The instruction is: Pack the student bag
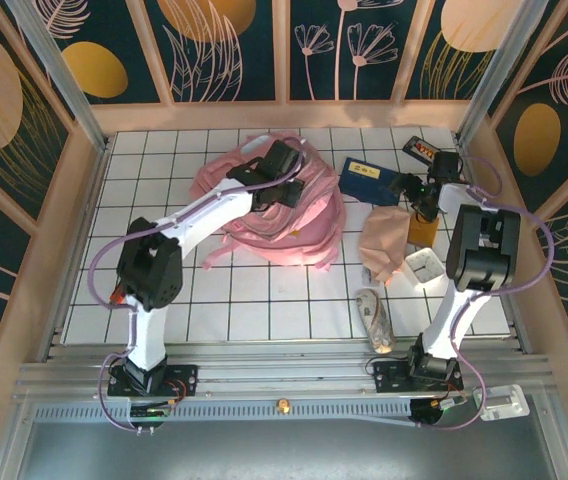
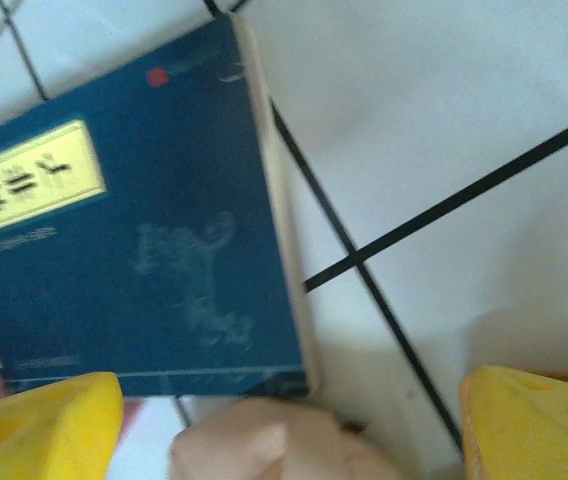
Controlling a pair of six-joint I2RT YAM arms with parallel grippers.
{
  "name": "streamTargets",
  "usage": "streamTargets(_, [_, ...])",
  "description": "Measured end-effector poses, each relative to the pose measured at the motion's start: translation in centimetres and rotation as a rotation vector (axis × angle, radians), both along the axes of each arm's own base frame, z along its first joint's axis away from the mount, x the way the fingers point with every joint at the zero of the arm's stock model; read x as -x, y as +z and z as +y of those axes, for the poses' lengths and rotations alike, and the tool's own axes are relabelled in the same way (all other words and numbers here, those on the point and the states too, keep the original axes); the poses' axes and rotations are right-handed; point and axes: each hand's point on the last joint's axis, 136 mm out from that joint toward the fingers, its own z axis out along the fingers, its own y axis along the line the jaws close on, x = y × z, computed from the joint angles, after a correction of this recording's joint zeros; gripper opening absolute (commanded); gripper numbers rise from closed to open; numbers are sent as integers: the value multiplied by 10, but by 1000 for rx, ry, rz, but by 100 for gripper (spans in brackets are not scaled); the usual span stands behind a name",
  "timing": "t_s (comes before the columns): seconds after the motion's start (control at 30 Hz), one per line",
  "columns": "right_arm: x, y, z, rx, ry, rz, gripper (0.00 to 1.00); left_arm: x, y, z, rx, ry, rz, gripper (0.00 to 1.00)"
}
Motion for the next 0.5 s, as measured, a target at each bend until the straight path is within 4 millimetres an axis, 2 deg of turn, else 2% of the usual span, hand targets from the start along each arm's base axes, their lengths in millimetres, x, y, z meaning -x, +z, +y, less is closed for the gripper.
streamTargets(0.07, [-10,-6,-1,-4,24,-9,88,-12,-10,-3,-32,8,-3,0])
streamTargets(0.23, [-46,5,1,-3,89,-99,87,-32,-29,-6,-95,19,-9,0])
streamTargets(0.37, [-66,-3,4,-19,124,-115,84,-39,-32,-7,-113,10,-11,0])
streamTargets(0.5, [-75,-10,7,-33,147,-109,82,-47,-29,-12,-120,2,-12,0])
